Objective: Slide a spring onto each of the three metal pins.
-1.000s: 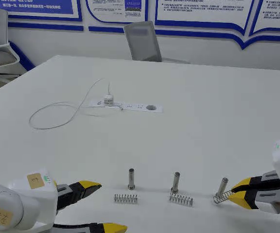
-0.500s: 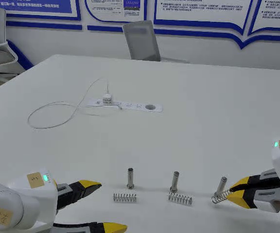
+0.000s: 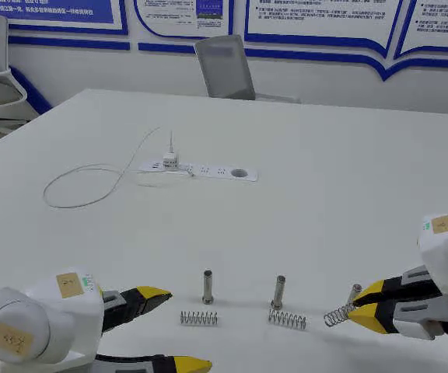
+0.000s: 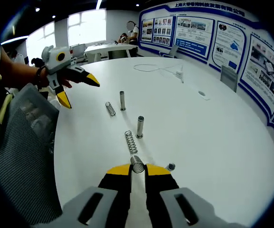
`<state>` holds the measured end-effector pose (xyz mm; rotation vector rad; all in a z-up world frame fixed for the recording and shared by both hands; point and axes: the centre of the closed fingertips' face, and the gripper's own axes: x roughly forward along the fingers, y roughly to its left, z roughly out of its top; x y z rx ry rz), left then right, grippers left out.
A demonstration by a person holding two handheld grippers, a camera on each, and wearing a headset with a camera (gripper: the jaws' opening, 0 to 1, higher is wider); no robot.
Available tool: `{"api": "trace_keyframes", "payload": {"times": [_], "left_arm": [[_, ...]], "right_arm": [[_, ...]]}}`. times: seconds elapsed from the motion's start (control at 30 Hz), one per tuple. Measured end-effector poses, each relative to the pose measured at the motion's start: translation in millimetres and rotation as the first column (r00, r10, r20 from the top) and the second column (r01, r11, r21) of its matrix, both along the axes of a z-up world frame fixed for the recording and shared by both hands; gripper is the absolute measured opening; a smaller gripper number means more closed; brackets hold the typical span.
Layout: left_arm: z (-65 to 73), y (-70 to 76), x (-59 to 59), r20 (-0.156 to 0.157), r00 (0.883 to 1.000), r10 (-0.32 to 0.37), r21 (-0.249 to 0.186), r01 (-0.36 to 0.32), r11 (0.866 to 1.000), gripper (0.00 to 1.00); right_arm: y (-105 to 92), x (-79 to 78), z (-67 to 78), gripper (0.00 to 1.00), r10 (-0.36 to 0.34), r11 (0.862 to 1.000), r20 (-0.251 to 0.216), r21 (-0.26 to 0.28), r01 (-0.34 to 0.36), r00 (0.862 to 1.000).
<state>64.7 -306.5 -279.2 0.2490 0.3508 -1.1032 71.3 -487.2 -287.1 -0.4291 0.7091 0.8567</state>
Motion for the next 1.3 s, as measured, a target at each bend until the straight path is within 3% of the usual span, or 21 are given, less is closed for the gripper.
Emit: {"api": "trace_keyframes", "payload": {"times": [0.67,1.3], "left_arm": [[-0.8,-38.7,0.8,0.018,0.992,-0.121,0.048,0.12,0.992,0.6],[-3.3,-70.4,-3.7,0.032,0.977,-0.212,0.075,0.209,0.975,0.52]], "right_arm": [[35.2,-5.9,8.1,0.12,0.081,0.997,-0.004,-0.005,-0.081,0.997],[68.6,-9.8,20.5,0.12,0.153,0.988,0.007,0.009,-0.153,0.988]]}}
